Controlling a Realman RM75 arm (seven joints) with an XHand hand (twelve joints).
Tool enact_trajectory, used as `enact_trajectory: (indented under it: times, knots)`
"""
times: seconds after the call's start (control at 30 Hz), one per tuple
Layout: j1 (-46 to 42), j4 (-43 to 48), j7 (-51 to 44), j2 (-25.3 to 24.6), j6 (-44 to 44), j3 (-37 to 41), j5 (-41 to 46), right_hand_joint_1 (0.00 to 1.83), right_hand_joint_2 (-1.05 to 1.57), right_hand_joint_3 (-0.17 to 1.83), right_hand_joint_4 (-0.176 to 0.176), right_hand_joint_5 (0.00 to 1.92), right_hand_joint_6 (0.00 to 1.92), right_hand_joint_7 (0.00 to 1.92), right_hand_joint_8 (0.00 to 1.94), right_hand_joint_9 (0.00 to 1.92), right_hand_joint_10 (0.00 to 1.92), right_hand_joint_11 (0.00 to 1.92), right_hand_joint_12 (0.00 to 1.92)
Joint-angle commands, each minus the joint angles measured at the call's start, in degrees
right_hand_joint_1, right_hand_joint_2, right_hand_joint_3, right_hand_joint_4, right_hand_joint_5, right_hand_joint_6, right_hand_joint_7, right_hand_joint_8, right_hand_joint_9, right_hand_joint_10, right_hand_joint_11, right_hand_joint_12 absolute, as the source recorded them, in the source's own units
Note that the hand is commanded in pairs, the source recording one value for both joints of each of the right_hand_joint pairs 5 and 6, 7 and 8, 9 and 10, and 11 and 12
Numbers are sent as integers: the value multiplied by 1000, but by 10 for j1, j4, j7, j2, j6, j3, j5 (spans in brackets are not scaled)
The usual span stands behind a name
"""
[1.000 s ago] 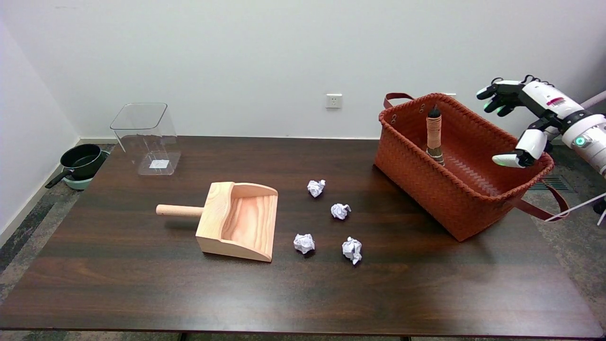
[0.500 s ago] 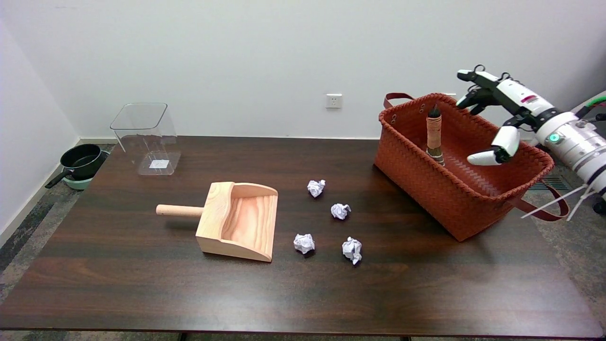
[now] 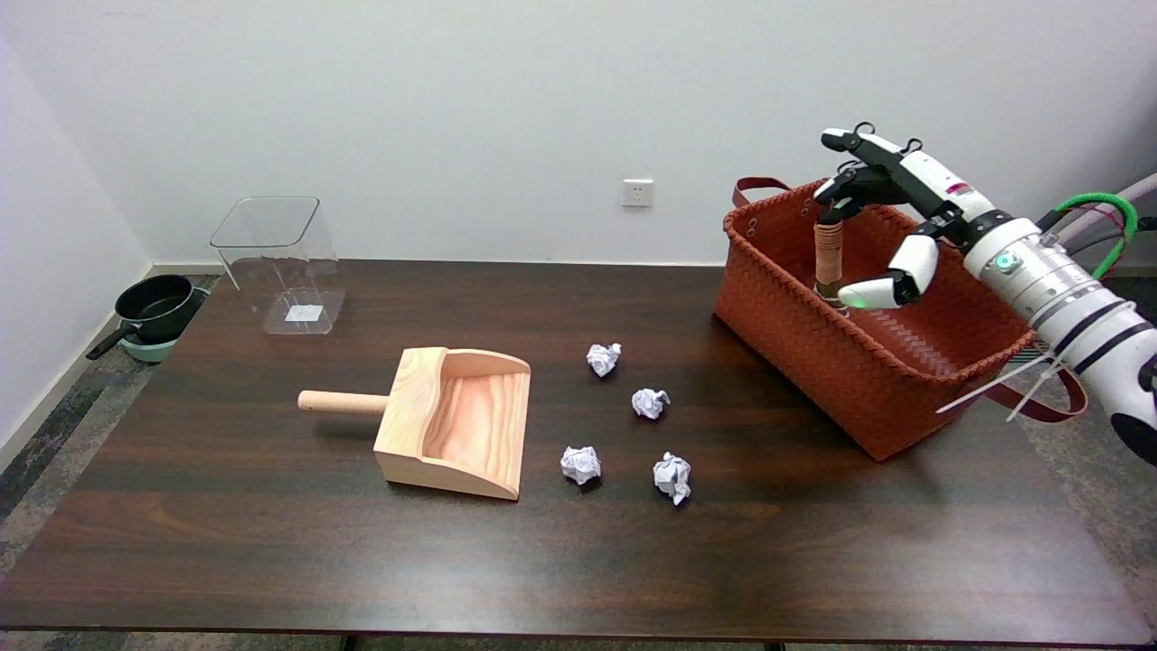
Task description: Pick up the broom by its handle.
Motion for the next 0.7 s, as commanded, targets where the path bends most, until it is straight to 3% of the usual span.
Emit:
enact_trajectory:
  times: [0.03, 0.43, 0.7]
  knots:
    - [56, 28, 48, -44, -27, -83, 78, 1202, -543, 1212, 0, 180, 180, 676, 676, 539, 539, 688, 688]
    - [99, 63, 75, -69, -34, -143, 149, 1190, -518, 1203, 0, 229, 229, 698, 698, 562, 562, 695, 695]
    - [147, 91, 94, -105, -54, -194, 149, 1188, -460, 1108, 0, 214, 214, 704, 704, 577, 577, 684, 684]
